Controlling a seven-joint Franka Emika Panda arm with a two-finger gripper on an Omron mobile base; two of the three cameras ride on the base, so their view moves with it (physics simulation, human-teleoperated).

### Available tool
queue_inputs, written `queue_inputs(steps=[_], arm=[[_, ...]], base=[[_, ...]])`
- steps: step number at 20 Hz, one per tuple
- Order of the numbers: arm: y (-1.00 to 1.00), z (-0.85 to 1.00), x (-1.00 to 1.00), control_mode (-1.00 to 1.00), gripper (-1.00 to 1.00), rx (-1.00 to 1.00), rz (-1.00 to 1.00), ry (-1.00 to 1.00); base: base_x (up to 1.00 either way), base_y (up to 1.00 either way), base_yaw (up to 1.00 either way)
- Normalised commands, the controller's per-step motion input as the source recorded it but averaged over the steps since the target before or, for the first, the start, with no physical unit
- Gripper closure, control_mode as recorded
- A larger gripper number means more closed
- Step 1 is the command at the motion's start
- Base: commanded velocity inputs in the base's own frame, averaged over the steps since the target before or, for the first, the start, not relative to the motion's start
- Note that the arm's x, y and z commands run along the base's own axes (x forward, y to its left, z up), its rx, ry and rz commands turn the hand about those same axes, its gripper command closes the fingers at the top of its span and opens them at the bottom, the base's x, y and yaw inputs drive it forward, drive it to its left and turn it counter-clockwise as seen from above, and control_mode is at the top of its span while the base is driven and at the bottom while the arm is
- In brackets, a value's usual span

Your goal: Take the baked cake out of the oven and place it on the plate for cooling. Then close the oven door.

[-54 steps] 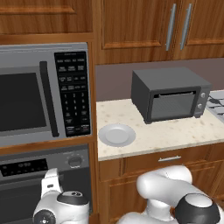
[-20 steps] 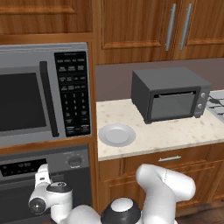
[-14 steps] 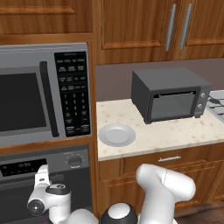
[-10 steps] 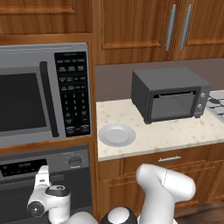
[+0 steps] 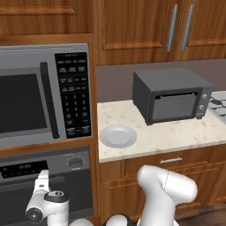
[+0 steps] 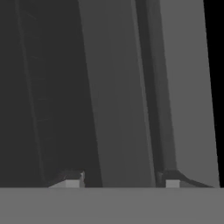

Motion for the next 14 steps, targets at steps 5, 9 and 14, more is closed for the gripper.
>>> queue_inputs(steps=[5, 9, 14], arm=[[0.17, -0.51, 0.00, -1.00, 1.00, -0.04, 0.00, 0.09], [0.18, -0.49, 0.00, -1.00, 1.00, -0.03, 0.00, 0.07], [0.22, -0.54, -0.36, -1.00, 1.00, -0.08, 0.00, 0.03]], base=[[0.00, 0.00, 0.00], [0.00, 0.00, 0.00], [0.00, 0.00, 0.00]])
